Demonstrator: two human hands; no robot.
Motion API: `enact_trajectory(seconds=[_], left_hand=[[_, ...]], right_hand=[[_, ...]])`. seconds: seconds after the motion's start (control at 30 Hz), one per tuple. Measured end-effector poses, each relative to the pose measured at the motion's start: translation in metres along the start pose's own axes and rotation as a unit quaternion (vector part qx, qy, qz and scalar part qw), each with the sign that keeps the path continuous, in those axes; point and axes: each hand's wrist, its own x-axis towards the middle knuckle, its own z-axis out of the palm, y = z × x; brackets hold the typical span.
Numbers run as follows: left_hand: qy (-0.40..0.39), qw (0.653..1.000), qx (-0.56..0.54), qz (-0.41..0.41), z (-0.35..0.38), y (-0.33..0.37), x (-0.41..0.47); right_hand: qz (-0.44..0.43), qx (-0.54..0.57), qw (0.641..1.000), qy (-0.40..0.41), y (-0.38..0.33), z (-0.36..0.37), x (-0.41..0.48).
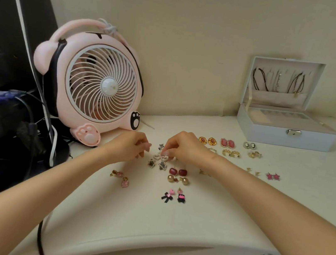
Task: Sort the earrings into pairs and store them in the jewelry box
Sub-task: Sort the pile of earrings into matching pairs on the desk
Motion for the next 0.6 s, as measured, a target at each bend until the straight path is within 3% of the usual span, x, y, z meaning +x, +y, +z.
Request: enact_trajectory(seconds=[0.23,0.6], left_hand=[[-0.060,0.997,0.038,0.025,0.007,0.000,-0.004],[-0.030,0.997,0.051,0.040,0.016,0.002,0.002]], right_hand=[[0.000,-0.008,0.999,-0.038,-0.004,0.003,-0.004],[0.004,-0.028,0.999,-0.035,-0.002,0.006,-0.005]])
